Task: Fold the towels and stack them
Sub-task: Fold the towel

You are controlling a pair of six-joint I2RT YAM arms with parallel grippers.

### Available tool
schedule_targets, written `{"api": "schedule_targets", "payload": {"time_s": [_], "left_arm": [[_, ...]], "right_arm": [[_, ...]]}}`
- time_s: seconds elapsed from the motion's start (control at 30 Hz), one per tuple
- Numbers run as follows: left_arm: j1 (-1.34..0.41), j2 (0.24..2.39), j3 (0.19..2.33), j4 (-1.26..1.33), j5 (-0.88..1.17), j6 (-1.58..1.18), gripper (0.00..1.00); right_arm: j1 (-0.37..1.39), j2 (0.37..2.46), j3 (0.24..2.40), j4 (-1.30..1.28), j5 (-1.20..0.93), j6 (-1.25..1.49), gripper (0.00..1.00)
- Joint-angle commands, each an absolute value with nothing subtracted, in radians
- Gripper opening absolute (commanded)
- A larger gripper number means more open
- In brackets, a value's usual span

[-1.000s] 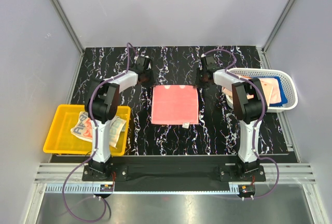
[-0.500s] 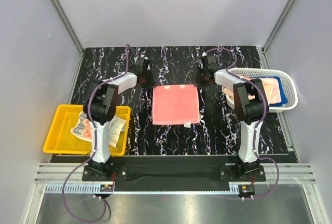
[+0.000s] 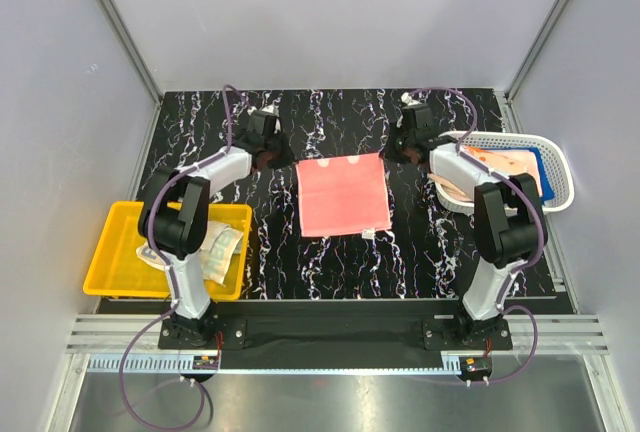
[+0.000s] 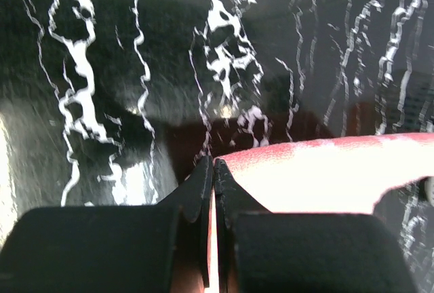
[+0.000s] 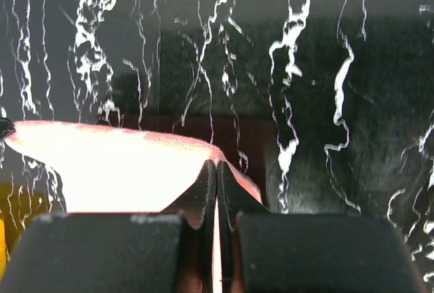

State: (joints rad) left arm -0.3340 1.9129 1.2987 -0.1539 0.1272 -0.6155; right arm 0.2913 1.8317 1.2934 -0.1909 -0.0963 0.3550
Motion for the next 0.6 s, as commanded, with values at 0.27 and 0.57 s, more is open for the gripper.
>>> {"api": "schedule_targets", "payload": {"time_s": [0.27,0.57], "left_arm": [[-0.367,1.651,1.028,0.035,0.198,-0.699,0.00],[-0.451,1.523,0.905,0.012,0.163,-0.699,0.00]], "right_arm": [[0.284,1.631,1.060,-0.095,-0.132,0.408,0.00],[0.285,1.482,0.907,-0.098,-0.155,0.445,0.00]]}}
